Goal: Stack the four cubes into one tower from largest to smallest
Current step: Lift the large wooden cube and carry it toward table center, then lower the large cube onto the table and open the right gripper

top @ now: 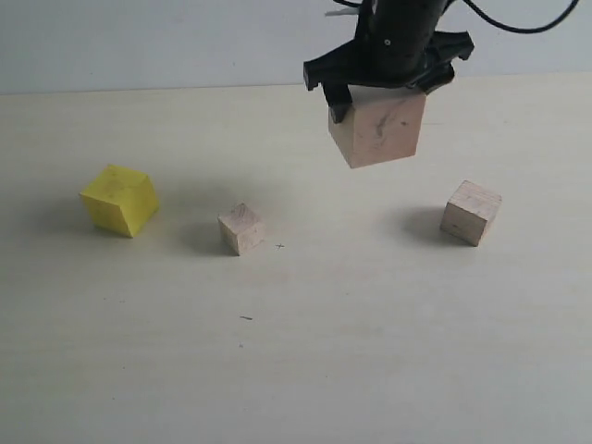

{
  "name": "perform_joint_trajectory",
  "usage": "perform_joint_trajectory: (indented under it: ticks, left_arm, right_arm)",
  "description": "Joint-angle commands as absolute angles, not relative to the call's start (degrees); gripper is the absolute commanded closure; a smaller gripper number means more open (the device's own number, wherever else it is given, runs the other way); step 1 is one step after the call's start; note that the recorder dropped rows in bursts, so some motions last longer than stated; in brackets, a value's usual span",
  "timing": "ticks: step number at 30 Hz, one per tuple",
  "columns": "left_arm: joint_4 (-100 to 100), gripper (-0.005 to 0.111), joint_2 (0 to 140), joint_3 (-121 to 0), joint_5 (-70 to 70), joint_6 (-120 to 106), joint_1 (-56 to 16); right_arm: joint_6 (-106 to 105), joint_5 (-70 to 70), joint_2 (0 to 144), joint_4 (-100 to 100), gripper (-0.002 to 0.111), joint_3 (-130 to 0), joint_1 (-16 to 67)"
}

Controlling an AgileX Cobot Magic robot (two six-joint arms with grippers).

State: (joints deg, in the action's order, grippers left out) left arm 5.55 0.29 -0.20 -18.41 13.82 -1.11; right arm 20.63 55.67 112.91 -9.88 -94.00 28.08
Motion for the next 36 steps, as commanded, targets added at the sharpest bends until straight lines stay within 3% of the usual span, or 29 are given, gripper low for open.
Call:
perform_joint_trajectory:
  ticks: [1, 9, 26, 36]
  left_arm:
    - [5.6, 0.107, 0.0, 0.0, -17.9, 13.9, -1.2]
    - [5.6, 0.107, 0.0, 0.0, -17.9, 13.9, -1.2]
    - [5.6, 0.107, 0.0, 0.0, -17.9, 13.9, -1.2]
    - [5.6, 0.107, 0.0, 0.0, -17.9, 13.9, -1.2]
  right_arm:
    - [26.9, 48.0, 107.6, -10.5, 0.108, -84.7, 28.0]
    - [37.9, 37.6, 102.6, -15.5, 0.108, -72.1, 32.7]
    - [60.5, 40.3, 102.8, -25.8, 0.108, -66.1, 49.0]
    - [66.2, 37.7, 108.1, -24.4, 0.108, -64.4, 50.0]
